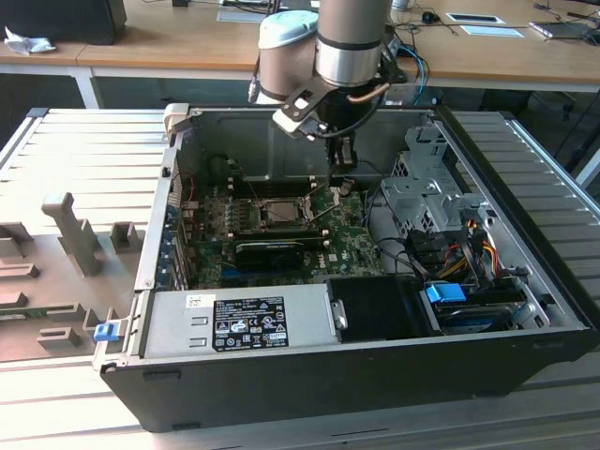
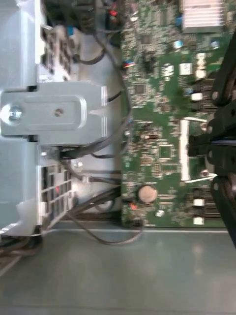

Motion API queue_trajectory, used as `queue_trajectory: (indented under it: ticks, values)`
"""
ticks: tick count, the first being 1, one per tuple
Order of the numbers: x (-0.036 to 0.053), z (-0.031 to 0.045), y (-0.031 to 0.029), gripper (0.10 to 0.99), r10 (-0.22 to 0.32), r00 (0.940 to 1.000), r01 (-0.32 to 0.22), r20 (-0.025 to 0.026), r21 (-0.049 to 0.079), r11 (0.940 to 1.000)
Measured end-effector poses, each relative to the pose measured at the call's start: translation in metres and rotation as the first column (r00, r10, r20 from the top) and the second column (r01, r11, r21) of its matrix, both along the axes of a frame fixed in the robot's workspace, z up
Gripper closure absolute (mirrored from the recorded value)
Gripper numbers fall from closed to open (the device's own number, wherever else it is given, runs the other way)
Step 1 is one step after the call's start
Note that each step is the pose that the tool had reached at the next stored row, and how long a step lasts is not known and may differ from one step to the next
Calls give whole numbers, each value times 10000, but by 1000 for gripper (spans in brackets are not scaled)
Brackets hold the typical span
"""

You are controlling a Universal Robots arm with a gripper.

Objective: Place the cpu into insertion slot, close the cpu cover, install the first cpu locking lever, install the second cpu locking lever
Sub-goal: 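Close the cpu cover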

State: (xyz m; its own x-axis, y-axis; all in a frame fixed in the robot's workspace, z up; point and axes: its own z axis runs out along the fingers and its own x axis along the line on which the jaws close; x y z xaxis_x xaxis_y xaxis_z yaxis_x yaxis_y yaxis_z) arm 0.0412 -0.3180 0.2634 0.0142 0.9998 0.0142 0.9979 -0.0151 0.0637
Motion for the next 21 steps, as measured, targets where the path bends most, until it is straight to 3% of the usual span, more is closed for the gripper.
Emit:
queue_trajectory:
  ticks: [4,7,8,9,11,13,15,21]
  values:
    - [115,-70,21,980,114,9999,-114,-13,-2,9999]
    - [190,-87,46,980,178,9998,-178,-81,-3,9998]
    - [221,-126,65,980,194,9998,-195,-86,-16,9998]
    - [227,-149,68,980,197,9998,-197,-86,-17,9998]
    - [227,-177,67,980,200,9997,-200,-133,-18,9998]
    - [222,-176,67,980,202,9995,-203,-244,-15,9998]
    - [206,-173,68,980,202,9993,-202,-317,-12,9998]
    - [144,-174,67,980,208,9993,-209,-318,-16,9998]
